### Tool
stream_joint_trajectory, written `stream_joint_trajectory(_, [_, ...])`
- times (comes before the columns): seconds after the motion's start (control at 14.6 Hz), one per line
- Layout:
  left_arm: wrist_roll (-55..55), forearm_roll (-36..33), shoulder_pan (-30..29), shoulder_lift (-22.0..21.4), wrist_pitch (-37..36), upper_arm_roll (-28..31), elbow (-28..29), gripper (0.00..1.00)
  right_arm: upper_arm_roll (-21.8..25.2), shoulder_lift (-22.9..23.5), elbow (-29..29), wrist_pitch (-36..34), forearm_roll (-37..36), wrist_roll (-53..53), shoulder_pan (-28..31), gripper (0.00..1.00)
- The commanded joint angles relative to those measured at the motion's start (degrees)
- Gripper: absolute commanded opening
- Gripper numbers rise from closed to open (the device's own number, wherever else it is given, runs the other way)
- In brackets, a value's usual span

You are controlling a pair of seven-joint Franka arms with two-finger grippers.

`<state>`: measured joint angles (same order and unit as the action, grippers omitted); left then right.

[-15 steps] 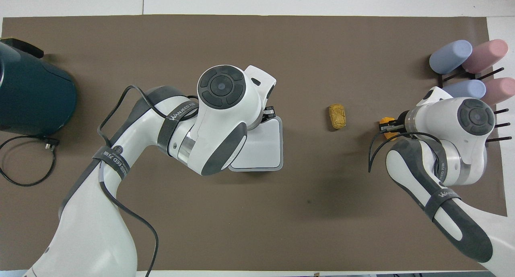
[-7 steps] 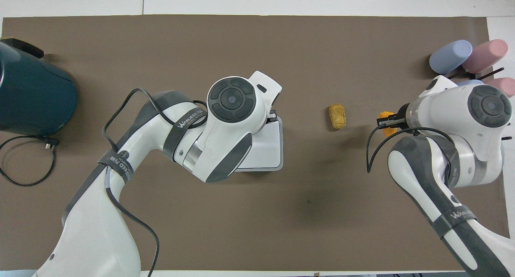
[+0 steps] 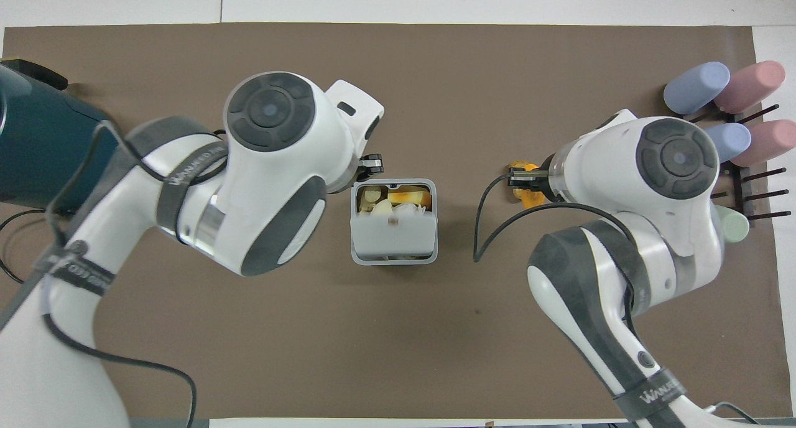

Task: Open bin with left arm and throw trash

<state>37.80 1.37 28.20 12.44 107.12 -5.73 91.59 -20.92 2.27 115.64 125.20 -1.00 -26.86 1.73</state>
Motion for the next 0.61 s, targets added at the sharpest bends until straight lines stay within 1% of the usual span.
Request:
stream_joint_trajectory(0.0, [-9.3, 1.7, -5.4, -5.0, -5.2, 0.3, 1.4, 0.00, -4.7, 1.9, -1.0, 4.3, 3.9, -7.5, 0.6, 0.00])
stream_joint_trajectory(0.07, [-13.2, 1.6, -7.9, -5.2, -5.5, 0.4, 2.0, 0.00, -6.3, 2.5, -1.0, 6.3, 6.5, -10.3, 0.6, 0.00])
stream_joint_trajectory(0.14, [-18.0, 1.6, -10.9, -5.8, -4.7, 0.4, 3.9, 0.00, -7.6, 3.0, -1.0, 8.1, 7.3, -13.2, 0.4, 0.00])
stream_joint_trajectory(0.2, [-24.2, 1.6, -13.8, -7.0, -3.7, 0.4, 6.6, 0.00, -8.1, 3.7, -1.0, 9.5, 7.4, -16.3, -2.1, 0.00])
stream_joint_trajectory(0.27, [-29.0, 1.6, -15.6, -7.4, -1.8, 0.4, 9.1, 0.23, -8.0, 4.2, -1.2, 10.4, 7.4, -19.4, -4.2, 0.00])
stream_joint_trajectory(0.34, [-31.7, 1.5, -17.2, -8.1, 1.5, 0.4, 12.8, 0.60, -8.0, 4.8, -1.3, 11.6, 7.4, -22.3, -5.6, 0.00])
stream_joint_trajectory(0.41, [-32.1, 1.4, -18.3, -8.2, 5.4, 0.5, 16.2, 0.68, -8.0, 5.3, -1.4, 12.3, 7.4, -24.1, -7.0, 0.00])
stream_joint_trajectory(0.48, [-32.6, 1.4, -19.1, -8.0, 10.8, 0.5, 19.6, 0.82, -8.0, 5.5, -1.3, 11.8, 7.4, -24.4, -7.5, 0.00])
stream_joint_trajectory(0.55, [-32.7, 1.4, -19.5, -7.3, 15.3, 0.5, 21.9, 0.86, -8.0, 5.2, -1.0, 11.1, 7.4, -24.3, -7.6, 0.00])
